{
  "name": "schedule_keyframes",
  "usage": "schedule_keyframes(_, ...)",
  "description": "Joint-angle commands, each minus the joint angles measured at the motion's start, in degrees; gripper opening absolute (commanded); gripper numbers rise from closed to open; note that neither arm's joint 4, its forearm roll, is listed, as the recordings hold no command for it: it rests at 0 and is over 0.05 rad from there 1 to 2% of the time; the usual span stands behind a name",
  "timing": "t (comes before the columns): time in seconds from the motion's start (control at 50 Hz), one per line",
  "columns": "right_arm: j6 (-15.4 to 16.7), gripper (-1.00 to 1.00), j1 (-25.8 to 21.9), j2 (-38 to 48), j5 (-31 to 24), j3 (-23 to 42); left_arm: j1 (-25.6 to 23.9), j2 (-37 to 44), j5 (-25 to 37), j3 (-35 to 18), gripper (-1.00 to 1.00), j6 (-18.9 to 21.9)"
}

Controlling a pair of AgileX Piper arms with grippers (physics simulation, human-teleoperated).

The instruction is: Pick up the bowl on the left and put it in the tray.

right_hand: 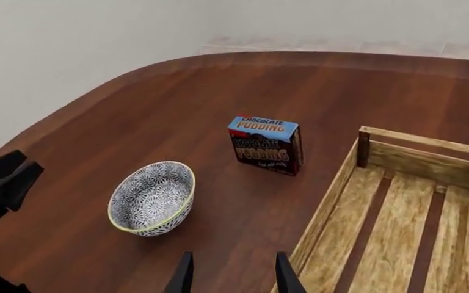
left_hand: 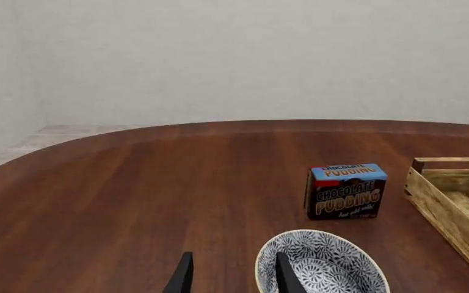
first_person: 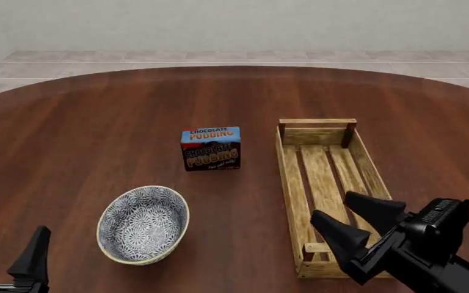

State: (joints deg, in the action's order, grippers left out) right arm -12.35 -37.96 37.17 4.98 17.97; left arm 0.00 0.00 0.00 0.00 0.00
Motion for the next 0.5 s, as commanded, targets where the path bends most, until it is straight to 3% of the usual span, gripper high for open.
schedule_keyframes(0.02, 0.49, 1.00, -2.60, 2.95, -1.40, 2.01, 0.00, 0.00, 0.00, 0.00, 1.00, 0.00)
schedule_keyframes(0.5, 1.49, 1.00, -6.06, 10.53, -0.51, 5.24, 0.00, 0.00, 0.00, 0.00, 1.00, 0.00)
